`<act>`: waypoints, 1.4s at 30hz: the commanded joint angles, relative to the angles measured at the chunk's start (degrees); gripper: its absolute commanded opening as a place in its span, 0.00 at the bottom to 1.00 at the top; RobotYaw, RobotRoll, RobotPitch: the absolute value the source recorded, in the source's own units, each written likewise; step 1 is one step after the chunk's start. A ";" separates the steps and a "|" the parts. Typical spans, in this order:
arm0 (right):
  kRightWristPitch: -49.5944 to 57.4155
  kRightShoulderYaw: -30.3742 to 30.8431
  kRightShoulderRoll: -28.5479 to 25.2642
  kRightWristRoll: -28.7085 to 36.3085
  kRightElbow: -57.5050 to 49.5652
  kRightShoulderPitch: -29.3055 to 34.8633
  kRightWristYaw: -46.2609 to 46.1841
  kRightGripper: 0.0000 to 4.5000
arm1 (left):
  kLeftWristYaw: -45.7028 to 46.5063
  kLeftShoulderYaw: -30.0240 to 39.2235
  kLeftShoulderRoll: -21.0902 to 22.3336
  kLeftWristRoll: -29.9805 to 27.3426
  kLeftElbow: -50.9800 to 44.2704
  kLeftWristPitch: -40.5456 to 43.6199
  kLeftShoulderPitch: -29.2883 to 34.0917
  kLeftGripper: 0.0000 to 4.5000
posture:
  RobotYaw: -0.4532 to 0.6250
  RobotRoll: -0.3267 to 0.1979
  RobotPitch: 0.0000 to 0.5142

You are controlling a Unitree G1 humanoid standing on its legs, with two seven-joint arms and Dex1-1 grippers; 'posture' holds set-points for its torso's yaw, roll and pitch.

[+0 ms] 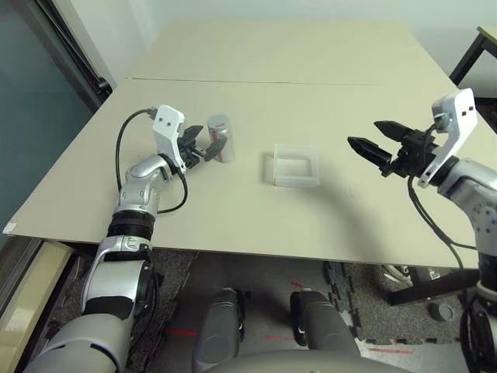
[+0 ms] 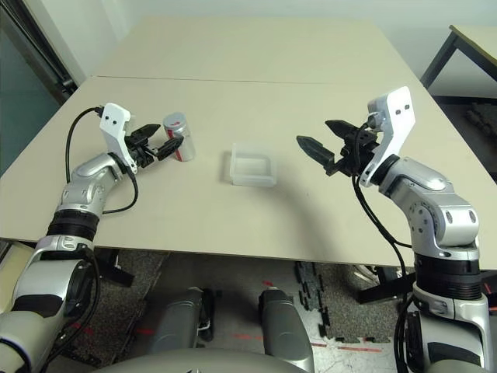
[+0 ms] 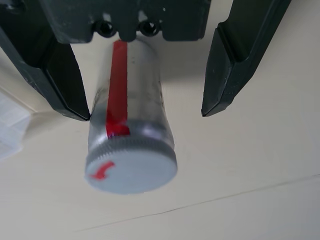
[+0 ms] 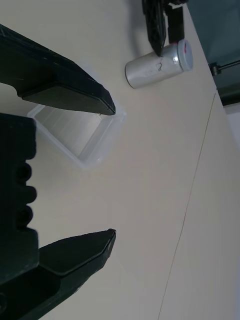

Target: Pour the medicine from the bottle into the box.

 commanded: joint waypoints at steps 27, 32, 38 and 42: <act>-0.64 -0.09 3.13 0.82 -2.72 1.36 -2.44 1.00 | -0.75 -2.04 -4.26 5.43 14.31 -6.99 -7.93 0.99 | 0.30 0.62 0.19; -0.46 -0.50 3.24 1.16 -3.61 2.29 -3.02 1.00 | -0.75 -2.28 -5.02 5.90 16.16 -7.73 -8.77 0.99 | 0.28 0.62 0.19; -0.38 -0.64 3.26 1.52 -4.22 2.70 -3.57 1.00 | -0.27 -2.20 -5.77 6.47 17.71 -8.44 -9.24 0.99 | 0.28 0.62 0.19; -0.48 -0.45 3.30 1.59 -3.99 2.42 -3.67 1.00 | 0.53 -2.13 -6.22 6.81 19.42 -8.25 -9.56 0.99 | 0.28 0.62 0.20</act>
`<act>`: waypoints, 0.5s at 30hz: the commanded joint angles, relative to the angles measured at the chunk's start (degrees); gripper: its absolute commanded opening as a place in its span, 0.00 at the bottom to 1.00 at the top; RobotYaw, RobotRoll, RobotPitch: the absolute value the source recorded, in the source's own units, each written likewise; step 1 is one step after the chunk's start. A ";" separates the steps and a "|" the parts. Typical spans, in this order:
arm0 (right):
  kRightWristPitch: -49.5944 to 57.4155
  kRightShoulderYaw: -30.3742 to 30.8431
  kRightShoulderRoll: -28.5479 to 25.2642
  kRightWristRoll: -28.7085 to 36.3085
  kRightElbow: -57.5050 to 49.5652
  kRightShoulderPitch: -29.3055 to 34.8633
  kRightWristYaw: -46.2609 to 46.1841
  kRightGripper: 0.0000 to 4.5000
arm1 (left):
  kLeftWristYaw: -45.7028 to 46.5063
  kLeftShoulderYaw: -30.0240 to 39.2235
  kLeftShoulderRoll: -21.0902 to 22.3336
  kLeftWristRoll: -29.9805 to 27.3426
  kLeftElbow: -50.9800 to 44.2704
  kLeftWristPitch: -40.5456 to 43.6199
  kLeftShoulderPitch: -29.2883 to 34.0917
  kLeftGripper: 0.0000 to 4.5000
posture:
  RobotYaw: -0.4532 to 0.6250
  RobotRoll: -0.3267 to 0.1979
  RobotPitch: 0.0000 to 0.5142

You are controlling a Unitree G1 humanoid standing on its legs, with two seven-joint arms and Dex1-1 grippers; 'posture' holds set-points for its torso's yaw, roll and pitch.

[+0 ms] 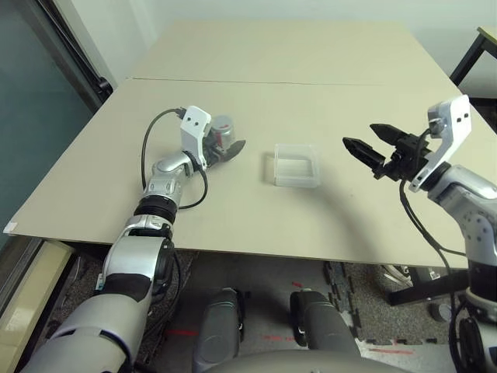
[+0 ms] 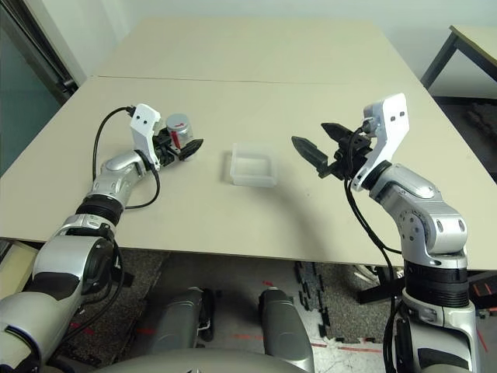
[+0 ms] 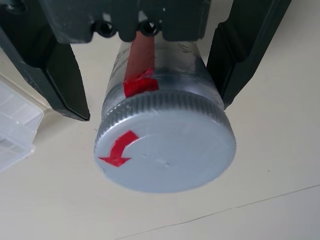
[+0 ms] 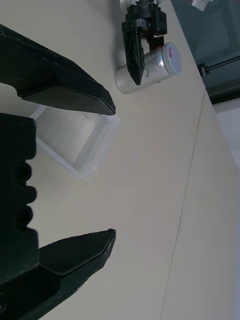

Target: Pour the medicine from the bottle into the box.

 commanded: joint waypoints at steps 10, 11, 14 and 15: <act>-0.18 0.42 0.21 0.38 0.26 -1.42 0.07 1.00 | 2.15 -0.26 -1.21 1.79 5.17 1.82 -0.64 0.60 | 0.29 0.62 0.19; -0.18 0.50 0.18 0.31 0.35 -1.61 0.11 1.00 | 2.13 -0.38 -1.20 1.92 5.26 2.24 -0.47 0.60 | 0.29 0.62 0.19; 0.30 0.98 -0.25 0.35 0.22 -2.44 0.57 1.00 | 0.52 -0.66 -0.92 1.76 4.02 3.04 -0.41 0.60 | 0.29 0.62 0.18; 0.47 1.15 -0.51 0.39 0.24 -2.73 0.87 1.00 | -0.30 -0.70 -0.82 1.55 3.47 3.42 -0.61 0.60 | 0.29 0.62 0.18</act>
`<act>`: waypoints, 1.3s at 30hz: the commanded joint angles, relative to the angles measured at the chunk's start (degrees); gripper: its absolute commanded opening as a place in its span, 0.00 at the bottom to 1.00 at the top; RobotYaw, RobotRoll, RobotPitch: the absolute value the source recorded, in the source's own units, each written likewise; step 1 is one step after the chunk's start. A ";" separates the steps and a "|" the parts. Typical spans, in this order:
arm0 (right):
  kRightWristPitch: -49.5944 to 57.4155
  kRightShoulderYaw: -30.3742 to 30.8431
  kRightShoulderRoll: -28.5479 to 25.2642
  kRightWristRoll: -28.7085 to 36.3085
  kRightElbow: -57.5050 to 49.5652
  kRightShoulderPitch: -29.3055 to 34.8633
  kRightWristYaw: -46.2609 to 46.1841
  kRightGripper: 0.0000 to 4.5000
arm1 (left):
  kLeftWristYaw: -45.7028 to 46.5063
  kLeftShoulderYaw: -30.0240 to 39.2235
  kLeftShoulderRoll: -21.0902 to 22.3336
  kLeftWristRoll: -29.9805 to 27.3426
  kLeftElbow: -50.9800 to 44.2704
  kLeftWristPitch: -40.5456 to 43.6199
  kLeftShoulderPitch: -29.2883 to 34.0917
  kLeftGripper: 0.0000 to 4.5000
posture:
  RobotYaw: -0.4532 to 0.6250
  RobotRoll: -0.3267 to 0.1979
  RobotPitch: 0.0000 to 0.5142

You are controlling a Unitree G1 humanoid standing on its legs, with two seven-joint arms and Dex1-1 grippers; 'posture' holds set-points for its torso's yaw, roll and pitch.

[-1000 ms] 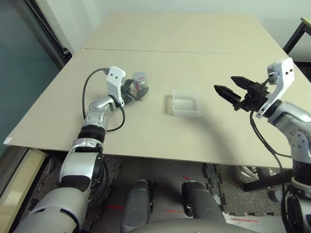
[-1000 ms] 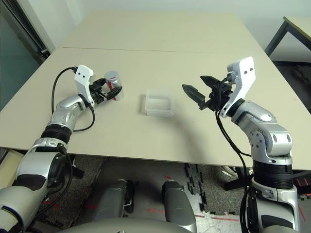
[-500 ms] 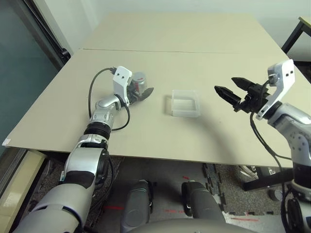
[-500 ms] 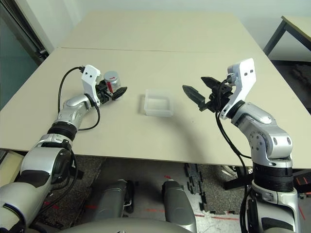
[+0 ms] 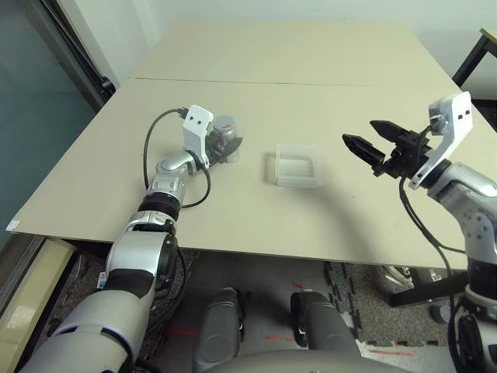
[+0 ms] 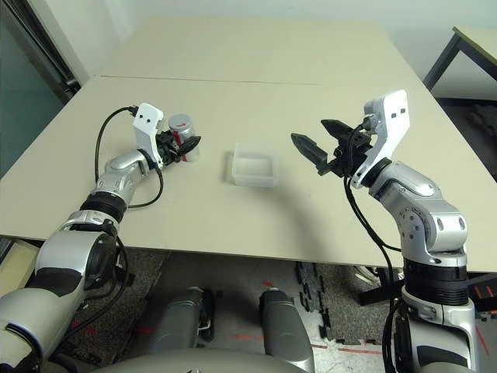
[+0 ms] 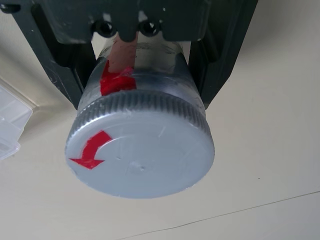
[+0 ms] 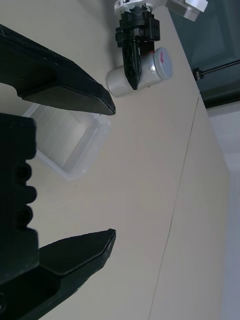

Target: Pour the medicine from the bottle into the box.

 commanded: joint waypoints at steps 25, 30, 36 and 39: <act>4.89 15.06 -3.98 -0.59 13.06 -23.48 21.57 1.00 | -39.29 -11.00 4.00 -2.77 -20.53 17.23 -8.97 0.60 | 0.36 0.62 0.12; 4.28 16.25 -2.83 -1.66 13.77 -25.13 22.12 1.00 | -40.49 -12.21 2.03 -2.51 -18.50 14.18 -10.14 0.60 | 0.34 0.62 0.12; 4.19 16.88 -1.17 -2.39 13.36 -25.81 22.00 1.00 | -41.66 -12.51 0.29 -2.72 -17.05 12.19 -10.79 0.60 | 0.34 0.62 0.11; 4.28 17.03 -0.52 -2.47 12.99 -25.90 21.94 1.00 | -41.62 -12.40 -0.30 -2.63 -16.86 12.06 -10.82 0.60 | 0.33 0.62 0.11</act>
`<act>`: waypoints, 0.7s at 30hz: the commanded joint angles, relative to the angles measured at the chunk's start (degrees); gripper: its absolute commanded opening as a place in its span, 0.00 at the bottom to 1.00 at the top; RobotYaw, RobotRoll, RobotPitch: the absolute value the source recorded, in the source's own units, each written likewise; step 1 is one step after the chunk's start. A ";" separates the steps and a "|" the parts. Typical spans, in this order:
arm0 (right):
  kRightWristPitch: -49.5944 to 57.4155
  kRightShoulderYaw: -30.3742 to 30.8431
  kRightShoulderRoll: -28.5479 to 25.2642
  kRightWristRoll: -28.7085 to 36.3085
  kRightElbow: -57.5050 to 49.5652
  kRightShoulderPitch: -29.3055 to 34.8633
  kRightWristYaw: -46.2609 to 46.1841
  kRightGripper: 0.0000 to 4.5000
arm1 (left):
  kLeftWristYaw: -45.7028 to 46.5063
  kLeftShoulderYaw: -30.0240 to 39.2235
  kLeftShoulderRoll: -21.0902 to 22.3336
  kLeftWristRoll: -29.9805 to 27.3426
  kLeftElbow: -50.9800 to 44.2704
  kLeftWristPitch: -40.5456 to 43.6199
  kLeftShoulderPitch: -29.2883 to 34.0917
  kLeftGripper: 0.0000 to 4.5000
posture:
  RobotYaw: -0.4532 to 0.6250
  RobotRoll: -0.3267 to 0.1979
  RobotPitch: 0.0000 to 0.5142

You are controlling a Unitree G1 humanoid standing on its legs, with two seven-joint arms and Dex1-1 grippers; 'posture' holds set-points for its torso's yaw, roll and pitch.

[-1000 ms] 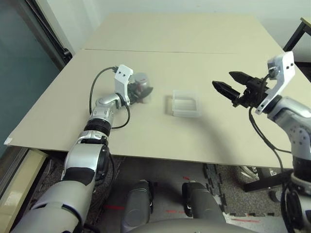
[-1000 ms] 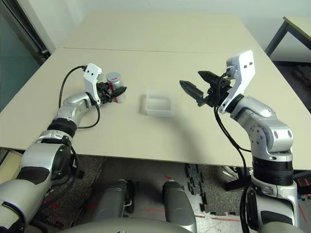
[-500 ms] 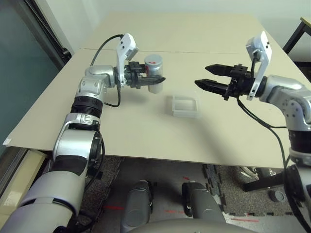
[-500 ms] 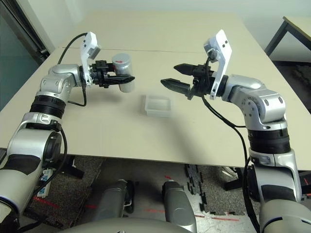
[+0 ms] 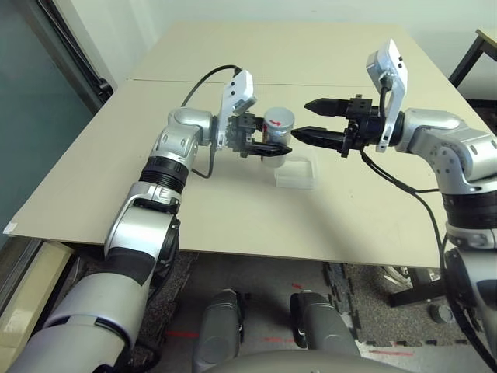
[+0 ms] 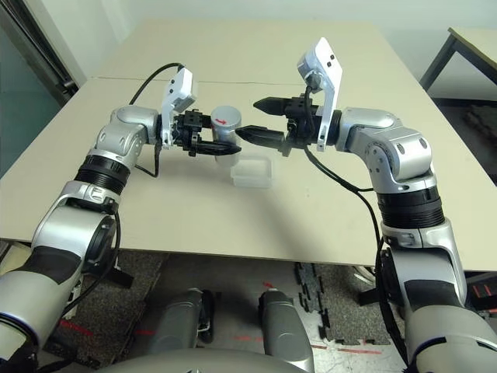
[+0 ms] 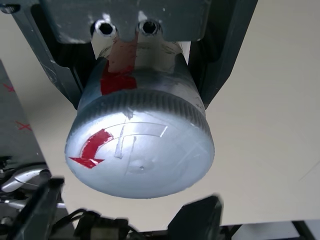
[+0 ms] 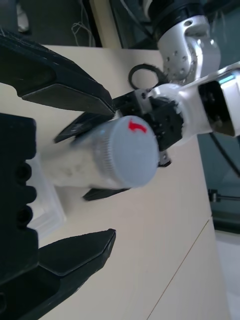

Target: Pour the medicine from the bottle into the box.

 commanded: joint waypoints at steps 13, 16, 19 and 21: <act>-0.04 1.29 2.07 -0.35 -1.88 -0.79 -0.23 0.70 | -0.40 -0.27 -1.29 0.21 2.02 -0.64 -1.80 0.60 | 0.33 0.62 0.13; -0.06 1.48 2.16 -0.32 -2.10 -0.54 -0.34 0.55 | -0.43 -0.23 -1.40 0.17 2.02 -0.47 -1.84 0.60 | 0.34 0.62 0.13; -0.16 1.64 2.06 -0.34 -2.19 -0.30 -0.20 0.55 | -0.46 -0.11 -1.61 -0.07 1.96 -0.09 -1.98 0.60 | 0.34 0.62 0.14; -0.09 1.81 1.95 -0.34 -2.27 -0.15 0.01 0.55 | -0.59 0.01 -1.73 -0.32 1.81 0.29 -2.13 0.60 | 0.34 0.62 0.14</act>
